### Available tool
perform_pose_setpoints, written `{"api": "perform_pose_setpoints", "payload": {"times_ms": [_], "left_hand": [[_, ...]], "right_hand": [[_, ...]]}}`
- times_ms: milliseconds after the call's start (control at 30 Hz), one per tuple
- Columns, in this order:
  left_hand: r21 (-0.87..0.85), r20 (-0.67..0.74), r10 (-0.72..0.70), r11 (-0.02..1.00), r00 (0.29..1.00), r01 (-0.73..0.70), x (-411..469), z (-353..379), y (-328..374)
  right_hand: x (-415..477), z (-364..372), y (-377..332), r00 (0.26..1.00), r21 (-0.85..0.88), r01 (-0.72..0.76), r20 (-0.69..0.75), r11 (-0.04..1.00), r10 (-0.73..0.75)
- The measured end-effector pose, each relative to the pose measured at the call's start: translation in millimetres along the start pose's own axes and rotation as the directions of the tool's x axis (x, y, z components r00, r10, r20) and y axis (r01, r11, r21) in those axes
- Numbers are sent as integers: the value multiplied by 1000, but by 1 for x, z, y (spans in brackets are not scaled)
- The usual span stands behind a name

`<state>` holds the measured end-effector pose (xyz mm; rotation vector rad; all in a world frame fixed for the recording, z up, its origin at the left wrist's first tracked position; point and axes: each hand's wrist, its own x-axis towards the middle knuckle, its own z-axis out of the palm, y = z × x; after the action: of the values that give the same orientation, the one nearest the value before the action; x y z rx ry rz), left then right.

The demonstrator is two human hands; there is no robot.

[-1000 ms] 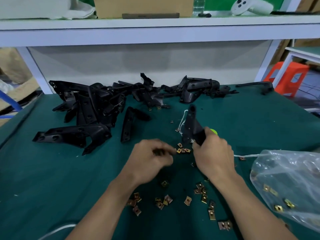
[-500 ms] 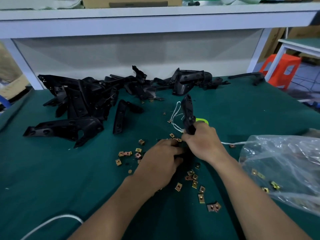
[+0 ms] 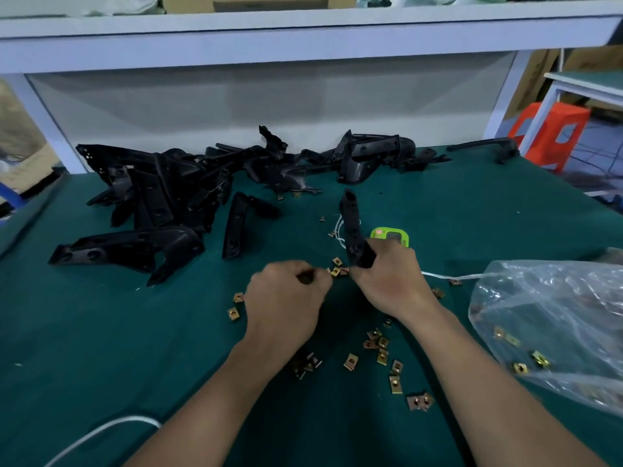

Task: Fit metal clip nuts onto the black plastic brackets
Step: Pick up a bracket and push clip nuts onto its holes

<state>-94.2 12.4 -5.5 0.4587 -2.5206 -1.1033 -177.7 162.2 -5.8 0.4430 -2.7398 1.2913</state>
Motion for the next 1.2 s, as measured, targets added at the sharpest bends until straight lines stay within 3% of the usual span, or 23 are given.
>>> {"api": "perform_pose_setpoints", "payload": {"times_ms": [100,167,333,400,600,733,867,1033,1200], "left_hand": [[-302,41,-137,943,990,143,6,-2,-2],[-411,79,-187,889,979,203,11,-2,-3],[-371,36,-101,922,994,108,15,-3,-8],[-422,108,-82,898,991,120,15,-1,-6],[-519,166,-18,848,986,103,16,-5,-6],[-540,165,8,837,986,83,15,-7,-7],[-608,113,41,793,993,36,15,-6,-7],[-716,204,82,693,976,91,19,-10,-12],[-791,337,183,587,924,173,21,-10,-17]], "right_hand": [[-1,2,4,1000,20,0,25,1000,0],[0,2,6,1000,12,1,16,1000,-1],[-3,6,1,997,74,68,23,995,-70],[-4,6,-5,989,94,130,54,987,-136],[-10,6,-13,974,383,148,102,912,-201],[-9,8,-11,983,478,28,146,878,-111],[-9,11,-14,974,681,-175,226,711,22],[-8,9,-16,942,753,-312,325,579,85],[-12,5,-19,901,751,-388,431,534,48]]}}
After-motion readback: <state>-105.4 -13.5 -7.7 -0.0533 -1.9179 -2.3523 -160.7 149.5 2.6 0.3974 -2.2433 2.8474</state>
